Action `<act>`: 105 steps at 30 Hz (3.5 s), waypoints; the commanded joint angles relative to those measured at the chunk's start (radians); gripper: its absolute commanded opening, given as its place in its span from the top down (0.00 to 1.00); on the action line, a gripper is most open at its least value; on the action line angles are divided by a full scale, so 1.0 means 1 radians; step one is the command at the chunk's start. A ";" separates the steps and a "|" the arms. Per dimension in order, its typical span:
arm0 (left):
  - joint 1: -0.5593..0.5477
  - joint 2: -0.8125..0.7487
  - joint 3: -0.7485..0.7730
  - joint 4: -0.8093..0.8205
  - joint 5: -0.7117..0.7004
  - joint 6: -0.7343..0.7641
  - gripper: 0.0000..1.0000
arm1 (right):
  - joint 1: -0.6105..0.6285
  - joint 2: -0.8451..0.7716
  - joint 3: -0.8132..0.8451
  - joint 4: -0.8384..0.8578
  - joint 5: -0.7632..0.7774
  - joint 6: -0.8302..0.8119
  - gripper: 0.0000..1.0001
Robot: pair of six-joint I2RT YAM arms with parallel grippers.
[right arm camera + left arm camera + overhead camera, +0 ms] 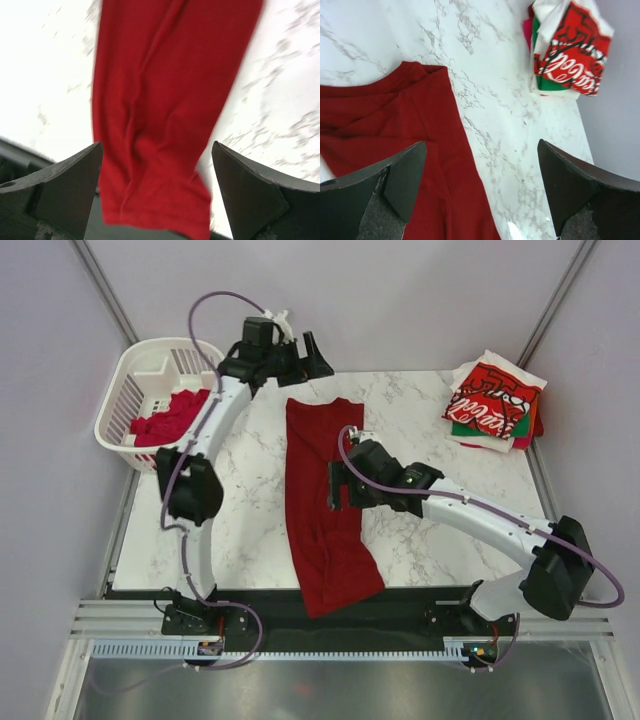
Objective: Fold and stack the t-shirts
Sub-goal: Fold the tshirt
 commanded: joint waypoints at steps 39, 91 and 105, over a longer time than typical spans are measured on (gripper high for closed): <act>-0.044 -1.336 -1.233 -0.324 -0.235 0.127 0.00 | -0.398 1.297 1.258 0.031 -0.128 -0.077 0.46; -0.384 -0.940 -1.654 0.241 -0.282 -0.397 0.31 | -0.353 -0.140 -0.762 0.540 -0.562 0.095 0.52; -0.407 -0.915 -1.662 0.258 -0.304 -0.410 0.38 | -0.350 -0.114 -0.765 0.570 -0.552 0.079 1.00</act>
